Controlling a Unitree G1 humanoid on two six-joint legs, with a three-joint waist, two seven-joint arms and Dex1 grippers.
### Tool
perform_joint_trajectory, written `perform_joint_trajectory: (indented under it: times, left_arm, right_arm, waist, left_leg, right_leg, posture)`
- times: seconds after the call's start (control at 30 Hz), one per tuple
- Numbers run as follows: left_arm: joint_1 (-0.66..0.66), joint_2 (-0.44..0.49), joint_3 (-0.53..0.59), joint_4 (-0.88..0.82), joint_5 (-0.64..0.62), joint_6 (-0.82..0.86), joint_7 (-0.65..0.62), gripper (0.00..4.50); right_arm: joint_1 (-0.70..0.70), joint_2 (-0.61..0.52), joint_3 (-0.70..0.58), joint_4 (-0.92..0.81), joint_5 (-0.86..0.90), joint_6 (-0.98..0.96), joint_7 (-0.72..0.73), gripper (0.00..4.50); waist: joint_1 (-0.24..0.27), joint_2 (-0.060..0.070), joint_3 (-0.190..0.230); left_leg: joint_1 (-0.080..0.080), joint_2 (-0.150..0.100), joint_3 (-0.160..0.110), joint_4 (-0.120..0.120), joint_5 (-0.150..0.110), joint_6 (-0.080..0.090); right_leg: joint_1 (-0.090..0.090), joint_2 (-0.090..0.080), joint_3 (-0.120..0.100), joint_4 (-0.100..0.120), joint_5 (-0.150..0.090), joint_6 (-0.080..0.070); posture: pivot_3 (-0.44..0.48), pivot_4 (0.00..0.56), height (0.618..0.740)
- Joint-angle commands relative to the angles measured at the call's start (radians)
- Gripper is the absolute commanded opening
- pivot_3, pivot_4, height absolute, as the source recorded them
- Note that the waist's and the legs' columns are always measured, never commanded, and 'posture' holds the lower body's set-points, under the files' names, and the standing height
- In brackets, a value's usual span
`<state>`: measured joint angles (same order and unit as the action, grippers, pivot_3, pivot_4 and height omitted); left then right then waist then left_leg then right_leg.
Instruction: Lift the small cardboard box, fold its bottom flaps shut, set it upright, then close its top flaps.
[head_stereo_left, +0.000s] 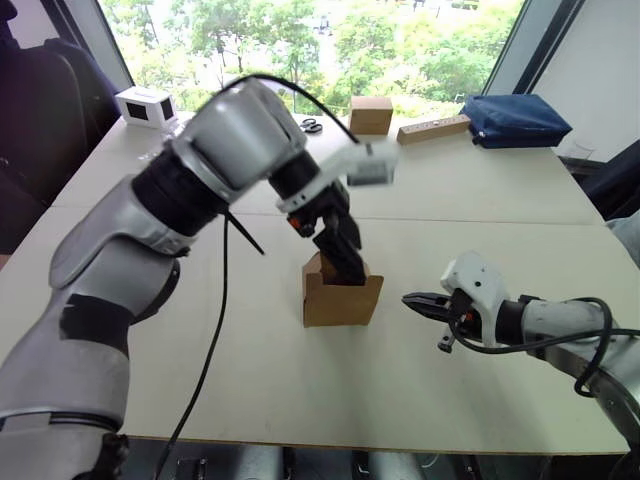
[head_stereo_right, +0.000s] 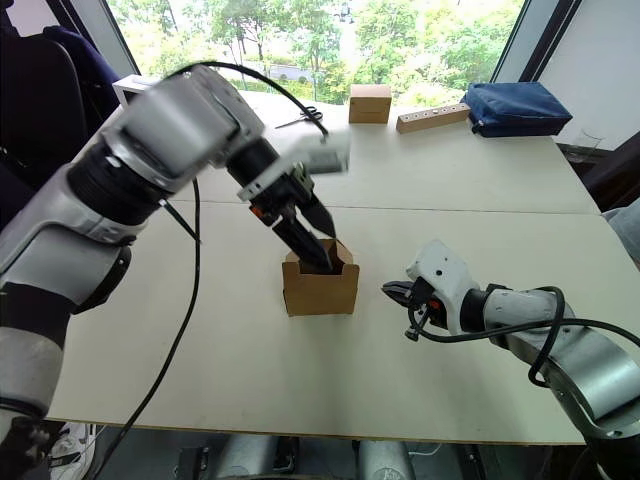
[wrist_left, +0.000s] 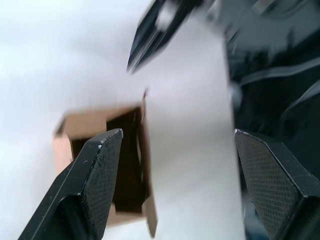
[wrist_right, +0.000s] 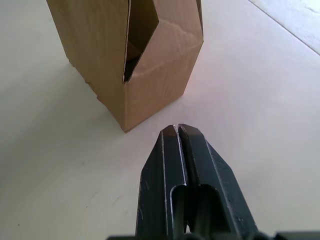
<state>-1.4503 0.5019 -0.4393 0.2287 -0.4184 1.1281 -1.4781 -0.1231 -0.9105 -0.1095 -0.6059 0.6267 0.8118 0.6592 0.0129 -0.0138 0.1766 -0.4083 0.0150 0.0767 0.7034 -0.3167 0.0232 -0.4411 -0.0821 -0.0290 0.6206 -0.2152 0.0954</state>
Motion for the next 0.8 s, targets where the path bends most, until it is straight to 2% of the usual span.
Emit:
perform_joint_trajectory:
  times: [0.03,0.1,0.23,0.3,0.33,0.37,0.43,0.5,0.57,0.63,0.7,0.8]
  left_arm:
    - [0.124,-0.015,0.324,-0.017,-0.032,-0.147,0.242,3.66]
    - [0.195,0.002,0.404,-0.055,-0.053,-0.128,0.303,3.66]
    - [0.436,0.083,0.471,-0.238,-0.053,-0.177,0.367,3.66]
    - [0.556,0.101,0.524,-0.316,-0.069,-0.149,0.433,3.66]
    - [0.598,0.106,0.54,-0.346,-0.074,-0.149,0.455,3.14]
    - [0.636,0.104,0.556,-0.372,-0.084,-0.14,0.48,2.88]
    - [0.695,0.11,0.555,-0.424,-0.096,-0.124,0.508,2.01]
    - [0.786,0.102,0.545,-0.476,-0.083,-0.133,0.559,1.31]
    - [0.913,0.07,0.52,-0.524,-0.063,-0.16,0.62,0.41]
    - [1.016,0.047,0.486,-0.561,-0.043,-0.181,0.67,0.01]
    - [1.081,0.031,0.469,-0.565,-0.019,-0.209,0.712,0.01]
    - [1.124,0.03,0.461,-0.573,-0.04,-0.201,0.719,0.79]
  right_arm:
    - [-0.035,0.022,-0.096,0.097,0.043,-0.049,0.064,0.0]
    - [-0.05,0.006,-0.088,0.143,0.02,-0.069,0.099,0.0]
    - [-0.112,0.01,-0.056,0.215,0.021,-0.066,0.149,0.0]
    - [-0.114,-0.002,-0.009,0.236,-0.022,-0.08,0.173,0.0]
    - [-0.113,-0.005,0.006,0.241,-0.038,-0.085,0.18,0.0]
    - [-0.112,-0.005,0.019,0.247,-0.051,-0.091,0.186,0.0]
    - [-0.111,-0.001,0.039,0.252,-0.072,-0.1,0.195,0.0]
    - [-0.112,0.019,0.069,0.258,-0.092,-0.11,0.193,0.0]
    - [-0.101,0.044,0.114,0.256,-0.121,-0.126,0.189,0.0]
    - [-0.088,0.068,0.145,0.25,-0.145,-0.138,0.179,0.0]
    - [-0.083,0.097,0.163,0.24,-0.15,-0.138,0.169,0.0]
    - [-0.077,0.116,0.18,0.234,-0.169,-0.142,0.166,0.0]
  waist:
    - [-0.001,0.0,0.0]
    - [-0.005,0.0,0.0]
    - [-0.01,0.001,0.0]
    - [-0.008,0.0,0.0]
    - [-0.006,0.0,0.0]
    - [0.0,0.0,0.0]
    - [0.003,0.0,0.0]
    - [0.002,0.0,0.0]
    - [-0.001,0.0,-0.001]
    - [-0.002,0.001,-0.002]
    - [-0.002,0.0,-0.003]
    - [0.003,0.0,-0.002]
  left_leg:
    - [0.0,0.0,0.0,0.0,0.0,0.0]
    - [0.001,0.0,0.0,0.0,0.0,0.0]
    - [0.001,0.0,0.001,0.0,0.003,-0.005]
    - [0.002,0.0,0.0,0.0,0.004,-0.006]
    - [0.002,0.001,0.0,0.0,0.004,-0.007]
    - [0.002,0.001,0.0,0.0,0.004,-0.007]
    - [0.002,0.001,0.0,0.0,0.004,-0.006]
    - [0.001,-0.001,0.0,0.0,0.004,-0.006]
    - [0.002,-0.002,0.001,0.0,0.004,-0.007]
    - [0.004,-0.002,0.001,0.0,0.004,-0.008]
    - [0.004,-0.001,0.001,0.0,0.004,-0.008]
    - [0.004,-0.001,0.0,0.0,0.003,-0.006]
  right_leg:
    - [0.0,-0.001,0.0,0.0,0.0,0.0]
    - [0.001,0.0,0.0,0.001,0.0,0.0]
    - [0.0,0.0,0.0,0.006,0.0,0.0]
    - [0.0,-0.001,0.0,0.007,0.0,0.0]
    - [0.0,-0.001,0.0,0.007,0.0,0.0]
    - [0.0,-0.001,0.0,0.007,0.0,0.0]
    - [0.0,-0.002,0.0,0.007,0.0,0.0]
    - [0.0,-0.004,-0.001,0.006,0.0,0.0]
    - [0.001,-0.005,0.0,0.006,0.0,0.0]
    - [0.003,-0.005,0.0,0.006,0.0,0.0]
    - [0.003,-0.005,-0.001,0.006,0.0,0.0]
    - [0.002,-0.005,-0.001,0.007,0.0,0.0]
  posture:
    - [0.0,0.15,0.74]
    - [0.0,0.15,0.74]
    - [0.0,0.15,0.74]
    - [0.0,0.15,0.74]
    - [0.0,0.15,0.74]
    - [0.0,0.15,0.74]
    - [0.0,0.15,0.74]
    - [0.0,0.15,0.74]
    - [0.0,0.15,0.74]
    - [0.0,0.15,0.74]
    - [0.0,0.15,0.74]
    - [0.0,0.15,0.74]
